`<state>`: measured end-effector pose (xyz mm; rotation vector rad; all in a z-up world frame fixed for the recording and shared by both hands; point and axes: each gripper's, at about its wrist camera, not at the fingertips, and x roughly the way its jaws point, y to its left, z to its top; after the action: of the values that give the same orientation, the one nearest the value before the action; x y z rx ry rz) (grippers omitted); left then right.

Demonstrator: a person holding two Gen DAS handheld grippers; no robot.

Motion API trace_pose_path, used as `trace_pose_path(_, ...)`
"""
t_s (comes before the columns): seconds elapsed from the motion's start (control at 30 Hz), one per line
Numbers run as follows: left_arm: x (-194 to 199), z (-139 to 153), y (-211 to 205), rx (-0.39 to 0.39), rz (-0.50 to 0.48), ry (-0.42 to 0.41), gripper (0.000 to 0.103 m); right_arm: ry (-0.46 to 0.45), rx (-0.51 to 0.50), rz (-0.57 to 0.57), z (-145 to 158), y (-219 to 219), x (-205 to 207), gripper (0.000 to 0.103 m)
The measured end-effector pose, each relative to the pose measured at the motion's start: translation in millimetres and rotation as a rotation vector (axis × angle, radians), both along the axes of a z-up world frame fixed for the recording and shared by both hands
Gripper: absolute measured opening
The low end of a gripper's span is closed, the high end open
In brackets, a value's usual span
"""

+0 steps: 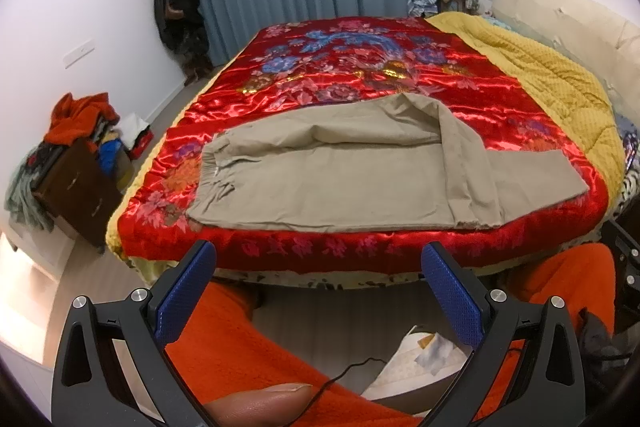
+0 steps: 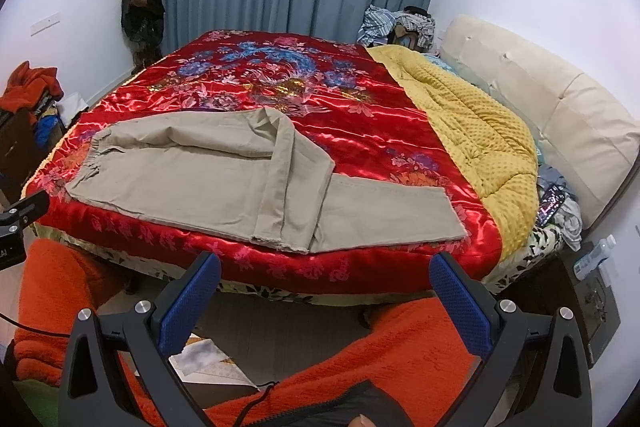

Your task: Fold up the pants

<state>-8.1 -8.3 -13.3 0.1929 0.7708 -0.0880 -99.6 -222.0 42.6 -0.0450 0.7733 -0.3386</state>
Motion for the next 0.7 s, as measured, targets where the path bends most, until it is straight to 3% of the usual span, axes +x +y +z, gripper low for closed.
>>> trace_pose_path(0.7,0.0,-3.6,0.0,-0.001,-0.003,0.021,0.102,0.086,-0.099,-0.108,-2.8,-7.9,5.5,0.103)
